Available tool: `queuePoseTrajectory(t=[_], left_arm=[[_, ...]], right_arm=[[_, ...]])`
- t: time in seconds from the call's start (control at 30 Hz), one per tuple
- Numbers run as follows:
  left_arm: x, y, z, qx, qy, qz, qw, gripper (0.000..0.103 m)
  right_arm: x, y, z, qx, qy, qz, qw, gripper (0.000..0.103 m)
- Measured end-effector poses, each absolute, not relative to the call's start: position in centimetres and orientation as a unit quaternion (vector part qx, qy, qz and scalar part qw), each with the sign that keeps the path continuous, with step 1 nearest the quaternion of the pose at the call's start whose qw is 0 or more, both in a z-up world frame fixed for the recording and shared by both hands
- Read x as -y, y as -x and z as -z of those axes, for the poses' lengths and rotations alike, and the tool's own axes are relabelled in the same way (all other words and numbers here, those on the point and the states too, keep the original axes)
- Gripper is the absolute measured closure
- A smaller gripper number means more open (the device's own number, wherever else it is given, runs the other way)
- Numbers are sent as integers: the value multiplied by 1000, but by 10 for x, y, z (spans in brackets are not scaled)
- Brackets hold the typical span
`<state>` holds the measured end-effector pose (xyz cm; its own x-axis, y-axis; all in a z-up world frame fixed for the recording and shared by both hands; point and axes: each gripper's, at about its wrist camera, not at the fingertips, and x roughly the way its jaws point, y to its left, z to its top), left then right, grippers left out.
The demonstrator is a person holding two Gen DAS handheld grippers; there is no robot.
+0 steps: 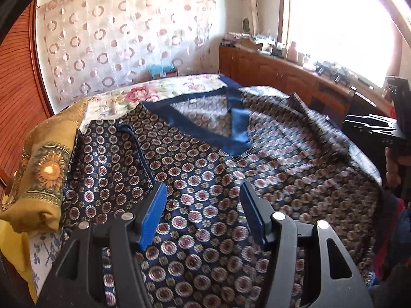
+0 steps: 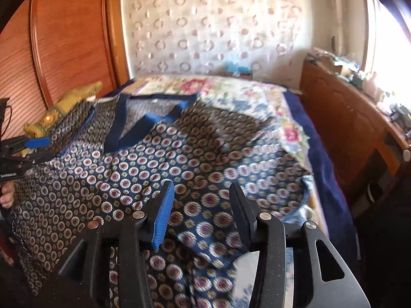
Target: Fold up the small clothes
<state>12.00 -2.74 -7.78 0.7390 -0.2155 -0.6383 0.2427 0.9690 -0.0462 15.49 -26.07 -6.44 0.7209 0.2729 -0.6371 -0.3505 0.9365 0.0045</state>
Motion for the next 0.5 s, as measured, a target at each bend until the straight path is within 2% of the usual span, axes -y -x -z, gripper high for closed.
queuePoseTrajectory(t=[0.17,0.5], left_arm=[[34,-104,62,-320,-20,136,937,45],[45,-95,57,-316,-18,151,937,45]], right_arm=[[289,-163,66,-345,38,-125,929,56],[316,-197,114,-425,6,-70,903,57]])
